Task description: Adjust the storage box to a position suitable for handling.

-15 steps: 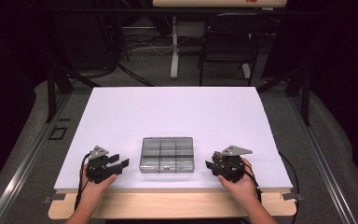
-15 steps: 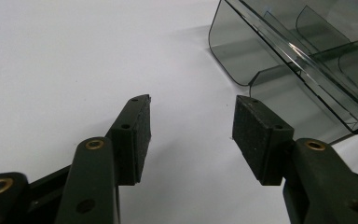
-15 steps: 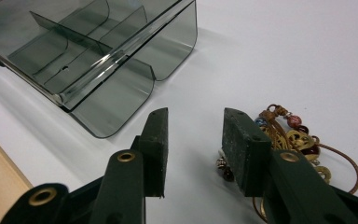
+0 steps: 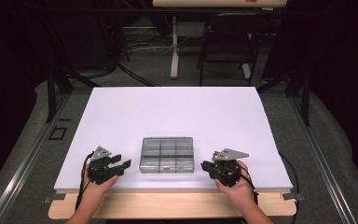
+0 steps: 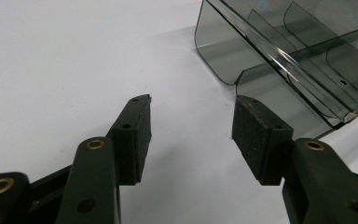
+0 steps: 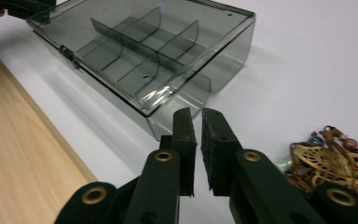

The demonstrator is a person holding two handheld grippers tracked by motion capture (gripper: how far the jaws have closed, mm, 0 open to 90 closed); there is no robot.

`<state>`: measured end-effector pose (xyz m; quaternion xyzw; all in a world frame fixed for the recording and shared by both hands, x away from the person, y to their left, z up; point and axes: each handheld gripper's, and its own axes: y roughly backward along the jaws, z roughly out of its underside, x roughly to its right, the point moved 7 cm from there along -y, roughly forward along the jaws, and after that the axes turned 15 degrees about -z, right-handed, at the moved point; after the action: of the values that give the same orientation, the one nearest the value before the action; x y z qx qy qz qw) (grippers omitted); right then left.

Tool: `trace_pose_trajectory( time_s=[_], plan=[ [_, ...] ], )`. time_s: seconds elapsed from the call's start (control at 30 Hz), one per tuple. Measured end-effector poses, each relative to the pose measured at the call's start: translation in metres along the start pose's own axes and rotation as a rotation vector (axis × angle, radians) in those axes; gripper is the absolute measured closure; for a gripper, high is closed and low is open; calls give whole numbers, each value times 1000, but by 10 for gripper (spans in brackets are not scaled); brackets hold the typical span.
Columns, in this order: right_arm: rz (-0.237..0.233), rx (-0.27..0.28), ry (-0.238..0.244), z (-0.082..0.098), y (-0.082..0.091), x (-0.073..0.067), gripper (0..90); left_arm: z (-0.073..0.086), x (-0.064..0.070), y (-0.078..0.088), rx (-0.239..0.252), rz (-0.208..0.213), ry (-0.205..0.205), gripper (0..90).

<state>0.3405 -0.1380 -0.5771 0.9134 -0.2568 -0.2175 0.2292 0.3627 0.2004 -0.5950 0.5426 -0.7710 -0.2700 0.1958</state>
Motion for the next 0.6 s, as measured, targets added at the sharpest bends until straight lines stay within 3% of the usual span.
trace_pose_trajectory(
  time_s=[0.17,0.6],
  plan=[
    [-18,-31,13,2,-6,-6,900,0,2,1,-3,4,-5,479],
    [-55,-55,23,4,-14,-12,900,0,5,2,-2,10,-23,485]
  ],
)
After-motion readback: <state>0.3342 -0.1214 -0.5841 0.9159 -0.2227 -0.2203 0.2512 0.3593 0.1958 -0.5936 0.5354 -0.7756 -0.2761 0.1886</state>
